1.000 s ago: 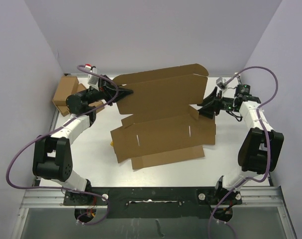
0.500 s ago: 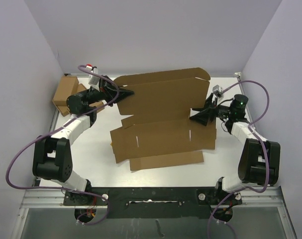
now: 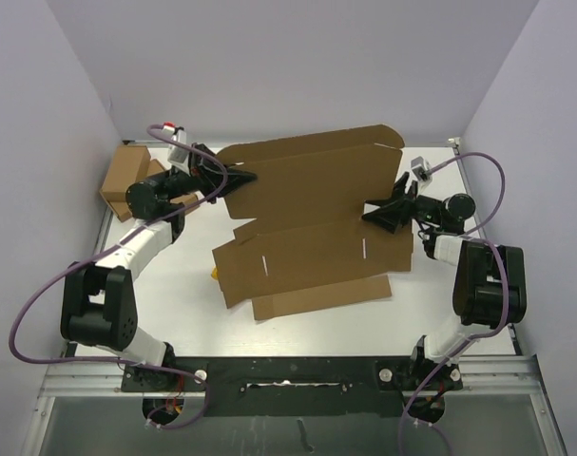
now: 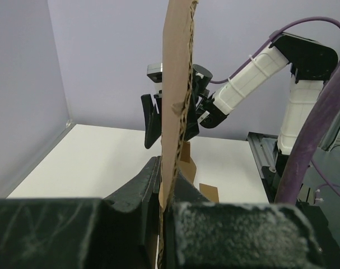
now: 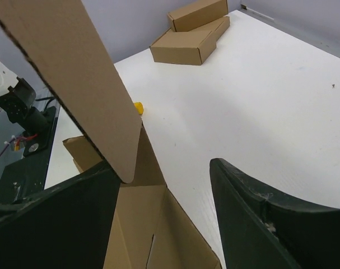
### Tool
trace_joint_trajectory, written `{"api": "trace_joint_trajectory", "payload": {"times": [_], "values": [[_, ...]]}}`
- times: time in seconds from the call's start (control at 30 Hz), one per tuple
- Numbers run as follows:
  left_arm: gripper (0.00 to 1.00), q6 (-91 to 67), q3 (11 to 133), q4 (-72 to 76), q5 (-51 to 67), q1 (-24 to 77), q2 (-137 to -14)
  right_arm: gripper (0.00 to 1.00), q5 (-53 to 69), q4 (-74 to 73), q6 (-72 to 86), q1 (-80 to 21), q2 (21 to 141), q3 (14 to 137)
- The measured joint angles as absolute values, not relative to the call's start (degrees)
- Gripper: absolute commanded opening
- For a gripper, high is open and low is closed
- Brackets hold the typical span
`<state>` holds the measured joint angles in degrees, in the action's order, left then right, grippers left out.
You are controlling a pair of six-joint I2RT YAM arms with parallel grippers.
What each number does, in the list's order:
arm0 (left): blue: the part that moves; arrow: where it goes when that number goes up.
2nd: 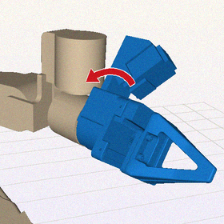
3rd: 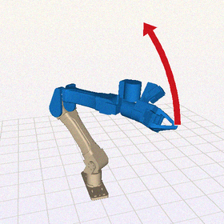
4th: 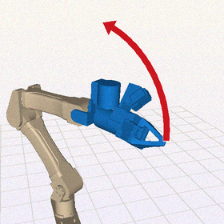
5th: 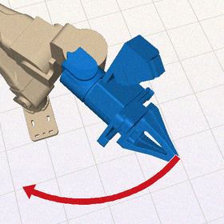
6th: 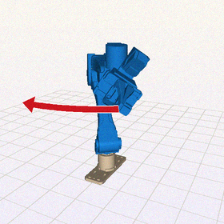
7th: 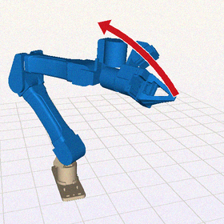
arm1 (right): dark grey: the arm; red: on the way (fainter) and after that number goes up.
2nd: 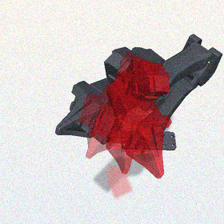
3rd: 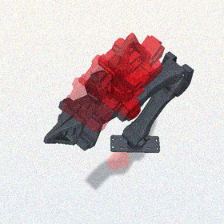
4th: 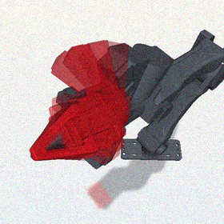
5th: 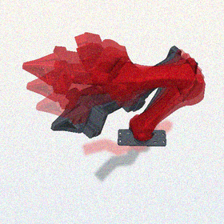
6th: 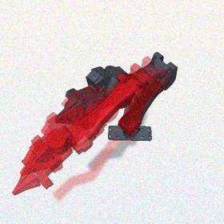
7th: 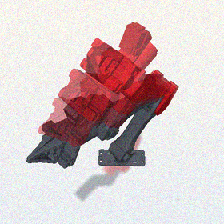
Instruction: Fold the paper box
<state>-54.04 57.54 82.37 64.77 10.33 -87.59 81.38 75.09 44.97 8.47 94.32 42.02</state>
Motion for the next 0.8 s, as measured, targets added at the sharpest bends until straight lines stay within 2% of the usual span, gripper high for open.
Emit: {"api": "trace_joint_trajectory", "payload": {"times": [0.2, 0.3, 0.37, 0.5, 0.63, 0.8], "values": [[0.0, -54.1, 57.6, 82.4, 64.7, 11.6, -87.6, 0.68, 81.0, 80.0, 47.6, 7.1, 95.6, 42.0], [0.0, -54.3, 58.0, 82.3, 64.8, 12.0, -87.6, 0.63, 80.8, 81.0, 47.6, 6.3, 95.6, 42.0], [0.0, -54.5, 58.4, 82.4, 64.8, 12.2, -87.6, 0.55, 80.6, 81.4, 47.4, 6.1, 95.6, 42.0], [0.0, -54.6, 58.9, 82.3, 64.8, 12.4, -87.6, 0.26, 80.6, 82.1, 46.9, 5.7, 95.6, 42.0], [0.0, -54.9, 59.1, 82.3, 64.8, 12.3, -87.6, 0.01, 80.6, 82.4, 46.8, 5.7, 95.6, 42.0], [0.0, -54.6, 59.2, 82.3, 64.9, 12.0, -87.6, 0.0, 82.4, 82.7, 47.2, 5.6, 95.6, 42.0]]}}
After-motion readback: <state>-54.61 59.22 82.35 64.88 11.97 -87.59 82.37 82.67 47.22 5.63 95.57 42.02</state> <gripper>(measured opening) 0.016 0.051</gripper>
